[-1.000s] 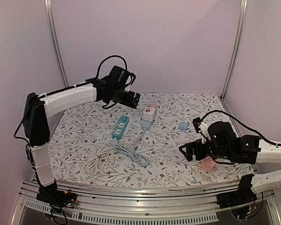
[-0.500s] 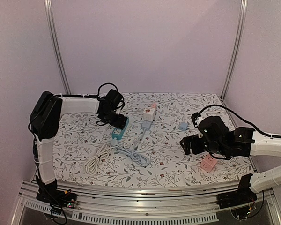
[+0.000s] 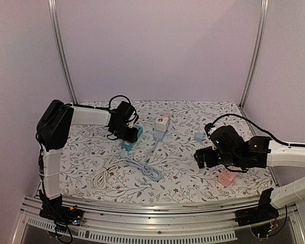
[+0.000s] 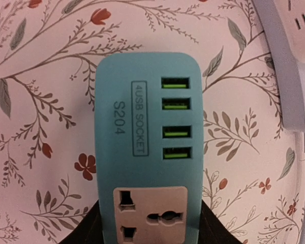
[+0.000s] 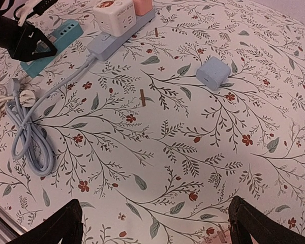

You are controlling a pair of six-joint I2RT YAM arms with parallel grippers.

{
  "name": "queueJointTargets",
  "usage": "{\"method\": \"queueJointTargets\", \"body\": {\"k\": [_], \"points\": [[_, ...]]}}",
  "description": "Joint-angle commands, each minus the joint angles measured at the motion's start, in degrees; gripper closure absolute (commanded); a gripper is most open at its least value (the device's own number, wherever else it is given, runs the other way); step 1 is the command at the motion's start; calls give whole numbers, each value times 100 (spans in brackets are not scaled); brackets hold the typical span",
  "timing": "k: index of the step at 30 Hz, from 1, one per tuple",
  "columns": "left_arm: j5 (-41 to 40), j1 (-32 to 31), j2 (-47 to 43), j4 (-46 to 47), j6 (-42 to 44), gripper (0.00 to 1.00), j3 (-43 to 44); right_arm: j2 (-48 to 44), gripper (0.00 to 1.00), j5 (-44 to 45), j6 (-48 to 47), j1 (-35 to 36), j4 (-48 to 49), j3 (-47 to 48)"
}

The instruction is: Insert the plug

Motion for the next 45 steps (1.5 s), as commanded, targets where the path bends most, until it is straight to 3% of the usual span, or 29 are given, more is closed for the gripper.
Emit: {"method": "queueJointTargets", "body": {"k": [1,5,9,13,22,29,36,39,45], "points": [[-157,39,-99,185,63,77,-60,43,1,-11,11,-14,-75,145],[-541,39,-692,523,191,84,-283,44,1,-53,-8,-3,-40,154],[-1490,79,-1482,914,396,85,-544,45,1,-112,-35,-5,-18,162],[-1600,92,-2370,1470,626,86,-875,13,1,-120,-61,-7,0,163],[-2386,57,-3417,1113,1109,85,-925,-42,1,-157,-79,56,9,180],[-1860,-63,-4562,1031,1234,85,-700,-21,1,-153,-70,87,55,213],[-3169,-708,-4782,913,1915,85,-639,65,1,-149,-70,142,54,243],[-2531,-838,-4673,615,1781,83,-762,37,1,-122,-78,150,45,251],[-1716,-1724,-3866,761,1758,82,-1285,28,1,-76,-92,159,-17,272]]}}
